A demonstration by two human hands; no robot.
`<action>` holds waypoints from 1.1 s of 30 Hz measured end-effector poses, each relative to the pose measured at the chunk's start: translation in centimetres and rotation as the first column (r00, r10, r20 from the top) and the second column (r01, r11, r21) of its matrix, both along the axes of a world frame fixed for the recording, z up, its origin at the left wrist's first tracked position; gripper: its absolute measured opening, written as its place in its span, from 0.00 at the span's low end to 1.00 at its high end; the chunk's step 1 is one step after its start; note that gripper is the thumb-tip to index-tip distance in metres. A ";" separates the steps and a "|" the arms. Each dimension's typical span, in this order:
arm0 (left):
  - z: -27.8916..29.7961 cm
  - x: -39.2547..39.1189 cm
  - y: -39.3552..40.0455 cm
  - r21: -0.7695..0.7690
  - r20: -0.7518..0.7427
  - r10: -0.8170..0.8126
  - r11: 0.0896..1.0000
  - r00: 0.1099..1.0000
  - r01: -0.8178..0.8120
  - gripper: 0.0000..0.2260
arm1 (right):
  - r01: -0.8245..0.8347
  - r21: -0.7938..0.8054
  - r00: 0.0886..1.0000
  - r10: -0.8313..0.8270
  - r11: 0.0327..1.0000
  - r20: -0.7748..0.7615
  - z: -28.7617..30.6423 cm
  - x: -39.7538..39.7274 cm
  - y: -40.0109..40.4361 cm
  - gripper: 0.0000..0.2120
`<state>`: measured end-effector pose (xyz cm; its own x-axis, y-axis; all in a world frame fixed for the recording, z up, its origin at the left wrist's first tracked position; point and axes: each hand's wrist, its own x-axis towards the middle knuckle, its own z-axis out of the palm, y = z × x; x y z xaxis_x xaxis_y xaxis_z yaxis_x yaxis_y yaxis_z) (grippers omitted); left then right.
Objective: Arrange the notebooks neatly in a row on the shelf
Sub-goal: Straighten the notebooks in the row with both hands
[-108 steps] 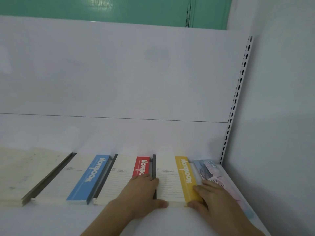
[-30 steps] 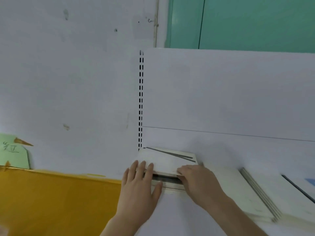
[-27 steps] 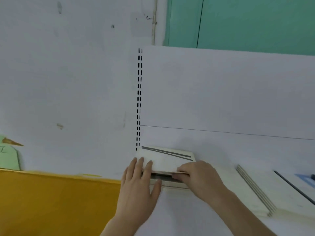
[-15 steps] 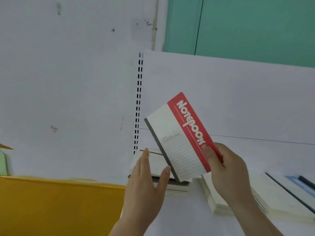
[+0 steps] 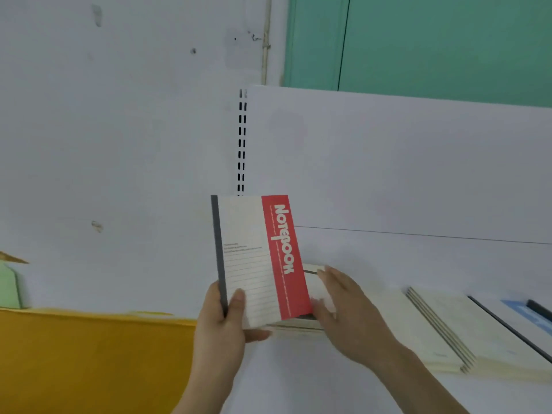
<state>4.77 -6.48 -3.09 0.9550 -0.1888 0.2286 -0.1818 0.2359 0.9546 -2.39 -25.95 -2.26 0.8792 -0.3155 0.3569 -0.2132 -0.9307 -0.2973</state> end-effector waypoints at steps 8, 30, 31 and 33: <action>-0.9 -0.1 1.6 0.111 0.083 0.022 0.993 0.996 -0.031 0.09 | 0.083 -0.285 0.994 -0.058 0.955 0.098 0.2 0.9 -1.2 0.12; 0.4 -5.4 -5.8 -0.017 0.035 -0.268 0.963 0.963 0.269 0.05 | 0.083 0.646 0.786 -0.448 0.759 0.426 -1.1 -6.9 1.5 0.10; 0.3 -5.8 -6.3 -0.012 0.036 -0.299 0.954 0.954 0.300 0.05 | 0.084 0.651 0.782 -0.455 0.754 0.426 -1.1 -7.4 1.4 0.10; 0.2 -6.9 -7.5 -0.011 0.024 -0.346 0.938 0.938 0.347 0.06 | 0.074 0.690 0.764 -0.486 0.720 0.425 -1.1 -8.7 0.9 0.09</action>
<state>-2.11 -13.94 -2.90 0.8259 -0.5034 0.2539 -0.1068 0.3025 0.9472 -11.13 -25.07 -3.33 0.4191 -0.8312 0.3654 -0.0408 -0.4193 -0.9069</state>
